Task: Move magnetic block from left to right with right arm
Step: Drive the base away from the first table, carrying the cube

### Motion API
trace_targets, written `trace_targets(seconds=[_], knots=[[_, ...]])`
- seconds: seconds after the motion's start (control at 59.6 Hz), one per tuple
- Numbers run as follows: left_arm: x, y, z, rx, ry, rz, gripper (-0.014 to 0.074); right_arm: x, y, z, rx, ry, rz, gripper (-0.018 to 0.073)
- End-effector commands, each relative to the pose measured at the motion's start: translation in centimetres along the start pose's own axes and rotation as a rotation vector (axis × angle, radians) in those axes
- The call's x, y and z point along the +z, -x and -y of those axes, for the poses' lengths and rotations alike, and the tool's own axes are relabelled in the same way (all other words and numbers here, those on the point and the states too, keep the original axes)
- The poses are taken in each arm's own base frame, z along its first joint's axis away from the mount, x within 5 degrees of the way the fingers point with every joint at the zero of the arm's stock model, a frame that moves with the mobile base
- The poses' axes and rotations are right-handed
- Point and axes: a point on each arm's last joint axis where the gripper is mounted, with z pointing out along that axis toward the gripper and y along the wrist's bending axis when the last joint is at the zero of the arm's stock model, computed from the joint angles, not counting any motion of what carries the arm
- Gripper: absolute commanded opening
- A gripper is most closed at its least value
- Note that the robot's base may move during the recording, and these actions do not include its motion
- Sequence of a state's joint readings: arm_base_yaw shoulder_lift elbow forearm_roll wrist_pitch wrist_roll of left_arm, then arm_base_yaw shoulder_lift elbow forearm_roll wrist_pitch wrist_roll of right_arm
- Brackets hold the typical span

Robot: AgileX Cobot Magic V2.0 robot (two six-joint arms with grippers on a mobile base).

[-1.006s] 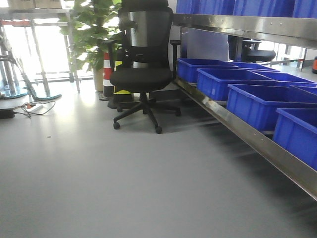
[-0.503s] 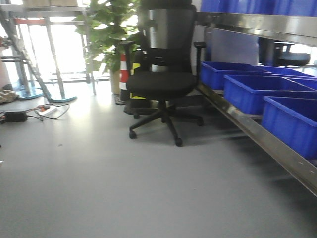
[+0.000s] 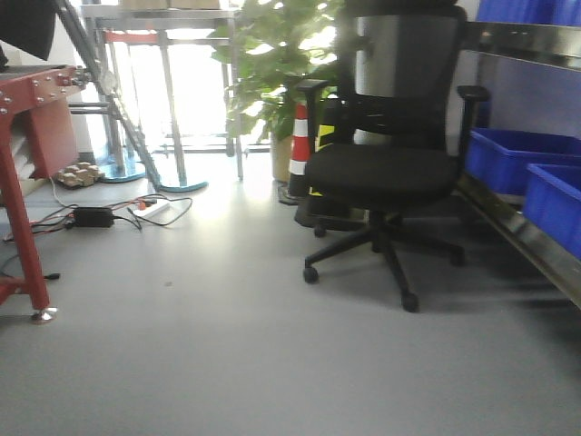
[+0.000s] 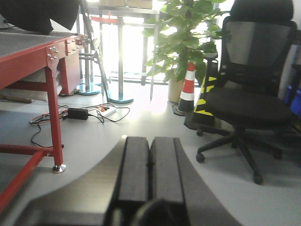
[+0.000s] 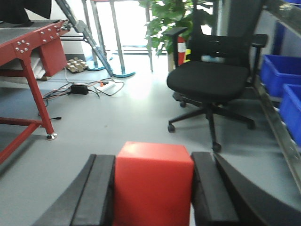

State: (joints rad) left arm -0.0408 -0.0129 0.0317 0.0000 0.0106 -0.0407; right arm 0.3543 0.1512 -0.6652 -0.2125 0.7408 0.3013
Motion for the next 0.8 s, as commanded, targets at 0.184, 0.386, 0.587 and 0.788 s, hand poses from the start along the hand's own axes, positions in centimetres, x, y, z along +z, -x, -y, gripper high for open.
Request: trace_targets(seconds=[0.184, 0.386, 0.587, 0.788], knots=[[-0.10, 0.61, 0.02, -0.006, -0.003, 0.094, -0.0116, -0.12, 1.49, -0.21, -0.023, 0.008, 0.096, 0.0204], [-0.10, 0.61, 0.02, -0.006, -0.003, 0.094, -0.0116, -0.12, 1.49, -0.21, -0.023, 0.008, 0.096, 0.0204], [-0.10, 0.61, 0.02, -0.006, -0.003, 0.094, -0.0116, -0.12, 1.49, -0.21, -0.023, 0.008, 0.096, 0.0204], [-0.10, 0.61, 0.02, -0.006, -0.003, 0.094, -0.0116, -0.12, 1.49, -0.21, -0.022, 0.009, 0.095, 0.0204]])
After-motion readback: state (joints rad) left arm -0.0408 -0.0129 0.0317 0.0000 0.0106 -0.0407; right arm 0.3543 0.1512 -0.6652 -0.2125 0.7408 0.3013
